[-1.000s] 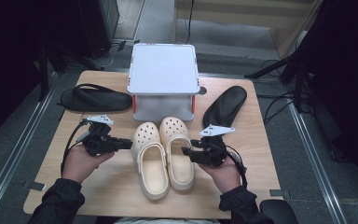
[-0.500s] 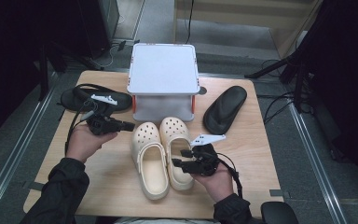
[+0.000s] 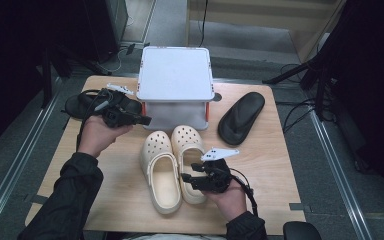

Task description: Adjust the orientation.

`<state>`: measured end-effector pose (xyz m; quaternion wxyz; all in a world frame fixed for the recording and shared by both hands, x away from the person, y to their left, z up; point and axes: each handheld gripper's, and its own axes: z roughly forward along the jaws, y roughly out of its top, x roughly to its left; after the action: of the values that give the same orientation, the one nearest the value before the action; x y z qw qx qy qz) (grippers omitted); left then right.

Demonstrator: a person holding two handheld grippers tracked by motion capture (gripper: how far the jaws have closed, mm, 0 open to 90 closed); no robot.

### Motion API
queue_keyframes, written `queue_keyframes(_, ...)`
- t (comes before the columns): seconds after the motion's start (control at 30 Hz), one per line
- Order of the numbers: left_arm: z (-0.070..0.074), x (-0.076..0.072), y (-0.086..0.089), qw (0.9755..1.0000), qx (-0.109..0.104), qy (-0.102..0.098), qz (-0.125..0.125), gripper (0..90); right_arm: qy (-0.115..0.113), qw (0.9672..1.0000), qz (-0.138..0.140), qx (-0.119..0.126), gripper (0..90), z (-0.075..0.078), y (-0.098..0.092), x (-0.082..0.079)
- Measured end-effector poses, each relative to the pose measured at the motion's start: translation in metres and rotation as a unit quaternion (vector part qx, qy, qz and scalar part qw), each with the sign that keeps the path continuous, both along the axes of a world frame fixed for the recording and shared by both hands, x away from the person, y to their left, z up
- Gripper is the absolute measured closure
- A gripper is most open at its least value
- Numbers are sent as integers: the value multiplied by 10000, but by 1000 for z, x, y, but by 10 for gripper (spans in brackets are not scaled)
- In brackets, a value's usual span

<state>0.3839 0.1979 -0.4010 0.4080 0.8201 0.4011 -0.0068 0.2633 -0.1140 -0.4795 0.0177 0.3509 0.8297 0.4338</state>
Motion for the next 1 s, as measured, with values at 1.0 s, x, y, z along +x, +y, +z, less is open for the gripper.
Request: queue_keyframes(1.0, 38, 62, -7, 9997, 16, -160, 203, 900, 121, 9994, -240, -227, 450, -5, 10, -7)
